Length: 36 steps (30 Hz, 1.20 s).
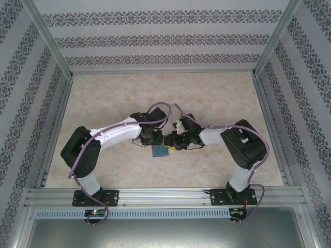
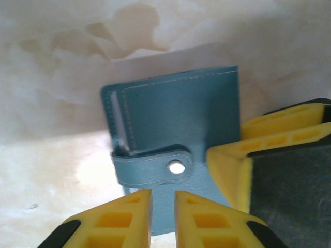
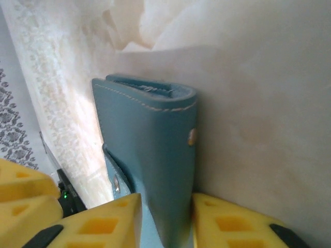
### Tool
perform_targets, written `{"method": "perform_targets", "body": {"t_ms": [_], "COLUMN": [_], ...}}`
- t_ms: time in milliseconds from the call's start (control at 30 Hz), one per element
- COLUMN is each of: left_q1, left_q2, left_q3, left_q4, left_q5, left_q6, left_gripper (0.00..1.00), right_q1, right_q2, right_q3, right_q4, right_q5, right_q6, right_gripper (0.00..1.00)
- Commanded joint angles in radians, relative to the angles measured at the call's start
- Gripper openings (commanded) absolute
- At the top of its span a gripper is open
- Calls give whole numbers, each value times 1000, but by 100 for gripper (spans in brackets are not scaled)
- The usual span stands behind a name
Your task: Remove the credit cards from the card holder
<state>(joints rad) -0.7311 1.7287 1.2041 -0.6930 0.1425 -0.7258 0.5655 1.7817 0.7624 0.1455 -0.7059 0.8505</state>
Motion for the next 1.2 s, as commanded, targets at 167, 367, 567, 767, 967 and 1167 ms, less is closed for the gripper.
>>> {"method": "perform_targets", "body": {"t_ms": [167,367,567,767,967,1167], "left_q1": [7,7,7,6,6,2], "left_q2": [22,33,53,79,120,142], "left_q3": [-16,-8,0,4,0,6], "left_q4": [25,23,21,24,20,4], "left_q5": [51,52,64,74,67,32], "left_q6": [14,16,21,27,39,46], "left_gripper": [20,20,22,28,30,34], "right_q1": [-26,-39,-36,-32,-30,-28], "right_q2": [-61,-53,-9,13,30,30], "right_q3": [-55,-63,-60,-54,-49,-52], "right_q4": [27,49,88,114,112,113], "right_q5": [25,-2,-29,-53,-60,-65], "right_q6": [34,39,51,59,59,58], "right_gripper": [38,34,30,30,18,9]}}
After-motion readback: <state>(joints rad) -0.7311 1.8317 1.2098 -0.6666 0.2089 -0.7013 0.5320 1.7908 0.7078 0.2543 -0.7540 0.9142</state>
